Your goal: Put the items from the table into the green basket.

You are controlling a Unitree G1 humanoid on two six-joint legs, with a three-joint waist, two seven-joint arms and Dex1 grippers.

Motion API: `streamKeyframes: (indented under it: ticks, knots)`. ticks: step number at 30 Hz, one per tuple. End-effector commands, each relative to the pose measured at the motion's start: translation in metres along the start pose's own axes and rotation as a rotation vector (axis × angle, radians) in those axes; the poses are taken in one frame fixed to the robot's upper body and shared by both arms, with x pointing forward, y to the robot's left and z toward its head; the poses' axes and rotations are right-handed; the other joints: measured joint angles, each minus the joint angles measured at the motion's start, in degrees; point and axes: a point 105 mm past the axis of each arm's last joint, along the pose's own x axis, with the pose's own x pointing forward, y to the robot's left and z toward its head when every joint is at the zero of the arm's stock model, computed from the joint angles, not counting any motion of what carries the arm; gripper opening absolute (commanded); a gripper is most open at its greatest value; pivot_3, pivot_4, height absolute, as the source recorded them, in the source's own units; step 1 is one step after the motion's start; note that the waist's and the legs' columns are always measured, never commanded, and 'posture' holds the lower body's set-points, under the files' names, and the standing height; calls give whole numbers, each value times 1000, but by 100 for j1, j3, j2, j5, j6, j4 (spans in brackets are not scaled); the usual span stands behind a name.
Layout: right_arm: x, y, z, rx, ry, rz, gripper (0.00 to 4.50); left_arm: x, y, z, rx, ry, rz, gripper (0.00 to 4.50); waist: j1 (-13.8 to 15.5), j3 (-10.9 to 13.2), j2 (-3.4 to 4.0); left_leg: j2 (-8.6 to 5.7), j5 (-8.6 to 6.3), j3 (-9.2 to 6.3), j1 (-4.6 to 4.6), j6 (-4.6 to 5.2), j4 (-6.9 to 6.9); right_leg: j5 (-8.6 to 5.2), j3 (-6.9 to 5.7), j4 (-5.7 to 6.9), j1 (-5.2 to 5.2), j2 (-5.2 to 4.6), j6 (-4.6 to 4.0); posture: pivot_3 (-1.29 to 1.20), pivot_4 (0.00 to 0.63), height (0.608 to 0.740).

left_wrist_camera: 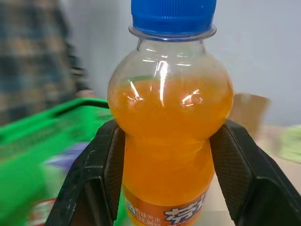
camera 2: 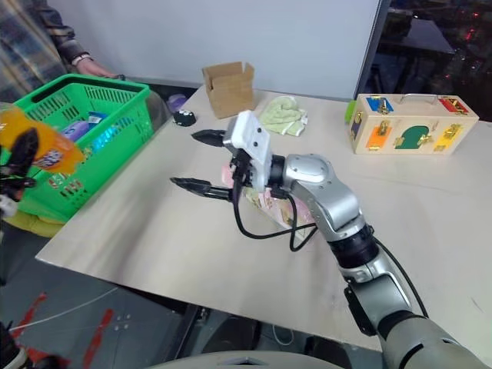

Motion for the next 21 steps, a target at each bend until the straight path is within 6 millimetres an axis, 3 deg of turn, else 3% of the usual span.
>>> streamKeyframes:
  ticks: [1,8,11,15,17,21]
  knots:
    - [13,-8,19,-57,-48,-48,4452,7,12,35,94,-96,10,2147,145,3,4,0,4,-6,-1,-7,-2,-3,-8,1,0,0,-5,502,0,740]
    - [28,-17,30,-61,-42,-137,4452,58,68,49,208,-33,27,2147,469,-4,-7,1,-5,-23,-21,-47,-12,-24,-43,-21,-7,-4,2,421,0,740]
    - [28,-24,34,-59,-28,-185,4452,86,94,45,252,-2,57,2147,521,-6,-11,-1,-4,-21,-31,-52,-14,-25,-53,-29,-10,-8,2,377,0,740]
    - [26,-24,37,-60,-24,-205,4452,106,105,30,249,47,75,2147,507,-17,-29,-1,11,-16,-47,-60,-28,-23,-55,-20,-32,-8,4,338,0,740]
    - [25,-24,39,-58,-27,-211,4500,109,106,17,257,97,72,3192,456,-28,-45,0,23,-16,-67,-43,-29,0,-55,-14,-55,-6,3,317,0,740]
    - [22,-25,39,-61,-20,-227,4500,109,111,5,257,132,104,4472,309,-37,-60,3,33,-22,-117,-54,-28,6,-58,9,-108,-1,-3,297,0,740]
